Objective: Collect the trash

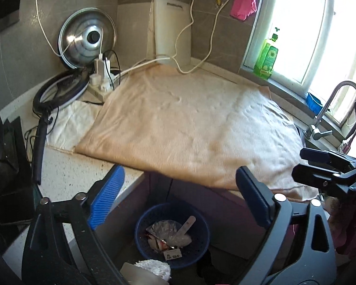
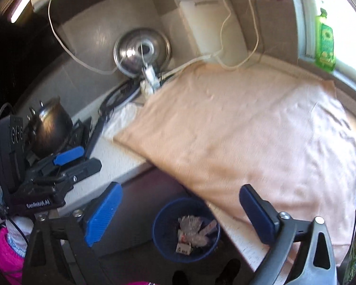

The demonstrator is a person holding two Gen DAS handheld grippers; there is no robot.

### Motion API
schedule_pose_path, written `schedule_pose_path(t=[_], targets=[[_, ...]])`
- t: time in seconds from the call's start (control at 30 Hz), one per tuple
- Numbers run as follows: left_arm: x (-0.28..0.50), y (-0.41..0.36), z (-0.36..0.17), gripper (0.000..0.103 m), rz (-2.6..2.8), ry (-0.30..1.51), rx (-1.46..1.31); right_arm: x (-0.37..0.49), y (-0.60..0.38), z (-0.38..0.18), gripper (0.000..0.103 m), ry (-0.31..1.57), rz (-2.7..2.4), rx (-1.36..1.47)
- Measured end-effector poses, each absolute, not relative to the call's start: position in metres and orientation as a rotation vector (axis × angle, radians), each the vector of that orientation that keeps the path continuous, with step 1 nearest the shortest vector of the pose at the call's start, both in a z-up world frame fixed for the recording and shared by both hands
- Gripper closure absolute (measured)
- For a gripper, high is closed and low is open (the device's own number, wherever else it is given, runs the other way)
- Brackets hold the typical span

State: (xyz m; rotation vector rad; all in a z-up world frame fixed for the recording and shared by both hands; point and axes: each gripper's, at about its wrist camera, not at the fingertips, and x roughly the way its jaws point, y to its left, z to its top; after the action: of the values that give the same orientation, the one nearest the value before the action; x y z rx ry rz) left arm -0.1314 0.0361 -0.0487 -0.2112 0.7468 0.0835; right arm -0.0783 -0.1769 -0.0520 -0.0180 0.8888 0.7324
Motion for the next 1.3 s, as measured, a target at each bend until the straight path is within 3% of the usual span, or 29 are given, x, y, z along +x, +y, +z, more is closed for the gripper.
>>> schedule_pose_path(t=[0.43, 1.3], targets=[[-0.103, 0.022, -0.018, 0.001, 0.091, 0.713, -0.225, -0.055, -0.197, -0.012, 0.0, 0.786, 0.738, 0.036], [-0.083, 0.024, -0.014, 0.001, 0.09, 0.714, -0.235, -0.035, -0.191, -0.016, 0.0, 0.799, 0.738, 0.058]])
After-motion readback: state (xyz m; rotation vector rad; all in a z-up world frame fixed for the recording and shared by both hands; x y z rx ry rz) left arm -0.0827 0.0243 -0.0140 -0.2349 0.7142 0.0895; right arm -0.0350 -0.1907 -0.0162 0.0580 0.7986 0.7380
